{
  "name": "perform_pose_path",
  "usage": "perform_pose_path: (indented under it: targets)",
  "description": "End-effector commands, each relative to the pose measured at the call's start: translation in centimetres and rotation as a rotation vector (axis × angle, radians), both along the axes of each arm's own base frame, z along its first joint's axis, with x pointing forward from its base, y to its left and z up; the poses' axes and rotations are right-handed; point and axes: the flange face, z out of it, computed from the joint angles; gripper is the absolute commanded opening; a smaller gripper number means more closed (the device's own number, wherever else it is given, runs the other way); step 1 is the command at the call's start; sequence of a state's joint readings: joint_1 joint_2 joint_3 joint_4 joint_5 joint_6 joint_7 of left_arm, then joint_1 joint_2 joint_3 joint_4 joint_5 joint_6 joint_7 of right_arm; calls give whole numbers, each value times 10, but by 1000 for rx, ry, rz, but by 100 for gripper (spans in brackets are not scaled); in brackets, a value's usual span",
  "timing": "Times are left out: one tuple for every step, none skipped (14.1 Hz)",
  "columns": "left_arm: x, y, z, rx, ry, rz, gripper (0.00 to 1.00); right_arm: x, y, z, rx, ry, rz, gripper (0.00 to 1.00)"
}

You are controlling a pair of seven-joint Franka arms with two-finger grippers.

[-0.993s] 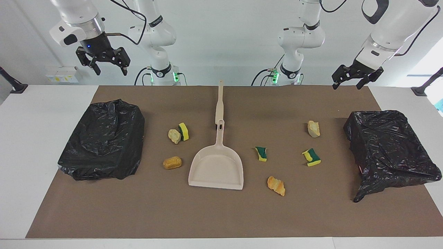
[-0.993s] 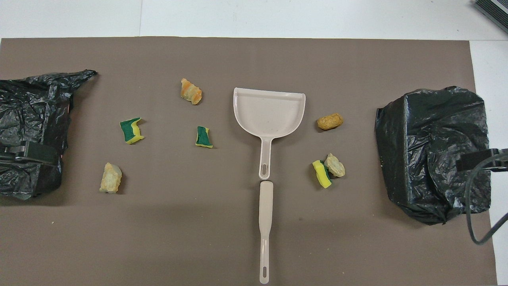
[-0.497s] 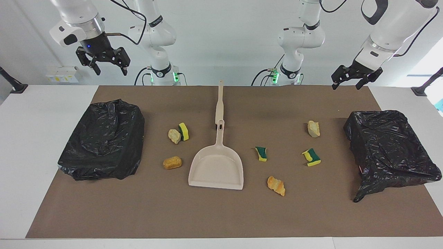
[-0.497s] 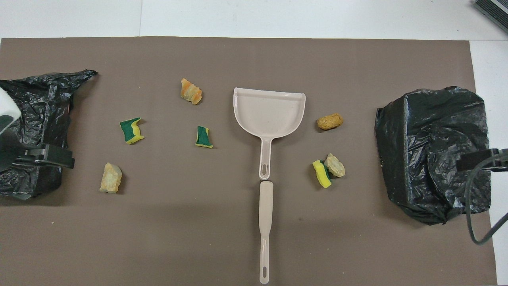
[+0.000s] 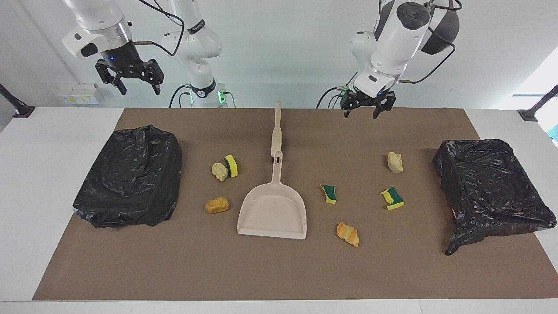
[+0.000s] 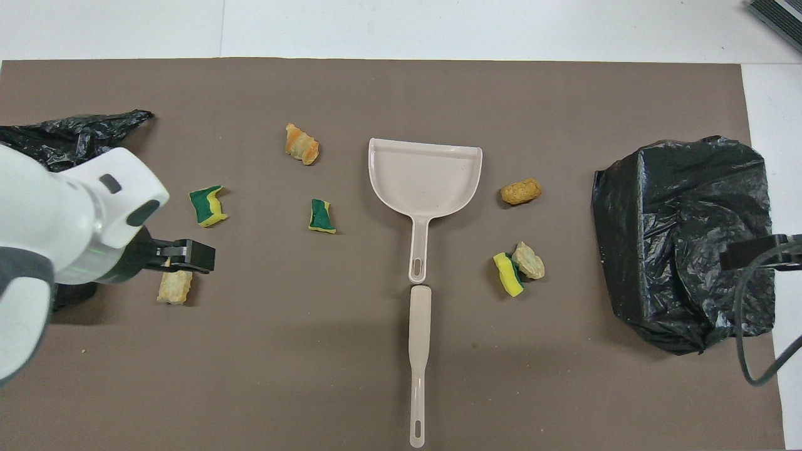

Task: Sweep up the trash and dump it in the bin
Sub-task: 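Reach the left gripper to the beige brush handle and grasp it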

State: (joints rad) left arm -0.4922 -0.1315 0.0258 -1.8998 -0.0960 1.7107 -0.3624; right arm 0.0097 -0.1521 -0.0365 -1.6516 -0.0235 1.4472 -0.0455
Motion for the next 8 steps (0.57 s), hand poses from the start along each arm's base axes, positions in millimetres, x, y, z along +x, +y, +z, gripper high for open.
perform_pose_path:
  targets:
    - [-33,-42,-17,-26,-30,-11,100,-7,-3,0,10,6,29,100]
    - [-42,-60,-24,-26,-32,-20,100,-7,-3,0,10,8,29,100]
    - [-44,-71,-32,-25,-32,-33,100,-7,-4,0,8,8,28,100]
    - [-53,-88,-45,-21,-28,-67,100,-7,-2,0,5,8,35,100]
    - [-62,-97,-53,-20,-28,-82,100,-7,-2,1,5,3,38,100]
    - [-70,-108,-62,-10,-22,-70,100,-7,-1,1,12,3,30,100]
    - [-83,-133,-85,21,0,-73,100,-8,0,0,13,6,27,100]
    - [-91,-152,-101,28,-8,-64,100,-9,0,0,14,9,26,100]
